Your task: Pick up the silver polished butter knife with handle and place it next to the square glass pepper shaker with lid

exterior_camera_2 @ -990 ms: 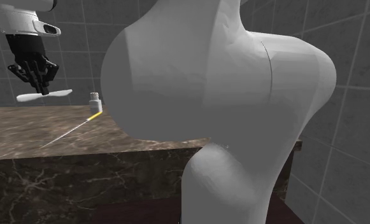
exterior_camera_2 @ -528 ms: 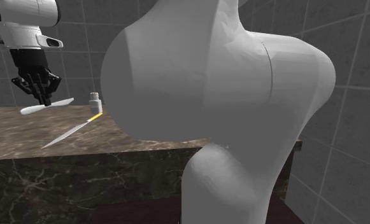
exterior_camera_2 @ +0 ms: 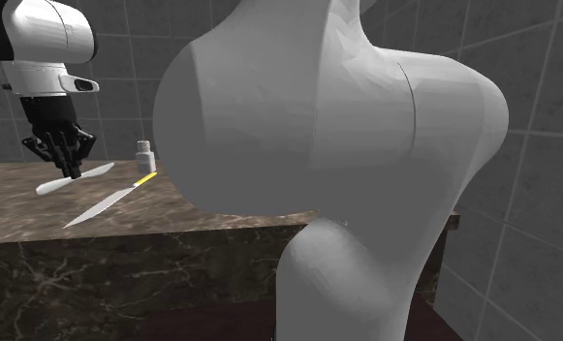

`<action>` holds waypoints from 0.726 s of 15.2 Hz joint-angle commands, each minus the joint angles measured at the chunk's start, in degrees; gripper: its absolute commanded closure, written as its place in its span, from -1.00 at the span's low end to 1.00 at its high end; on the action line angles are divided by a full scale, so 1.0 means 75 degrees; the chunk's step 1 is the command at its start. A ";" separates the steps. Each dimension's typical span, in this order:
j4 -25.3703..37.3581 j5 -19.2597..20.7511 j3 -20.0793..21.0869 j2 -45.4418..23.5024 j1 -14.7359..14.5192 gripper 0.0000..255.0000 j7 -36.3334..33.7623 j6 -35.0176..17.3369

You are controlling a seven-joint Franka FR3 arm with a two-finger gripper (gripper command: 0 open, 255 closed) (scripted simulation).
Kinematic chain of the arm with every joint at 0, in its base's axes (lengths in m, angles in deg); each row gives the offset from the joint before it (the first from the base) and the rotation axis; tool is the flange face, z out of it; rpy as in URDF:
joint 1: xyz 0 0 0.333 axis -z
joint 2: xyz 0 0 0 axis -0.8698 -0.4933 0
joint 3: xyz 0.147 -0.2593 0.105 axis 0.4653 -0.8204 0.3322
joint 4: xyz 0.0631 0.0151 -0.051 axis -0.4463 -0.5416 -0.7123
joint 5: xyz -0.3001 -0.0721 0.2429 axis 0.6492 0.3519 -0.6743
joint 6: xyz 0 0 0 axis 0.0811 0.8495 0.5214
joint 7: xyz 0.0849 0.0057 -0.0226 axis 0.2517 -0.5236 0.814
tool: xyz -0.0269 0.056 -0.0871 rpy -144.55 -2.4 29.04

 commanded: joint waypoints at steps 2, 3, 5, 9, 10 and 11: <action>-0.0035 0.0024 -0.0013 -0.0020 0.0001 1.00 -0.0011 -0.0054; -0.0035 0.0024 -0.0013 -0.0020 0.0001 1.00 -0.0011 -0.0054; -0.0035 0.0024 -0.0013 -0.0020 0.0001 1.00 -0.0011 -0.0054; -0.0035 0.0024 -0.0013 -0.0020 0.0001 -1.00 -0.0011 -0.0053; -0.0035 0.0024 -0.0013 -0.0020 0.0001 -1.00 -0.0011 -0.0053; -0.0035 0.0024 -0.0013 -0.0020 0.0001 -1.00 -0.0011 -0.0053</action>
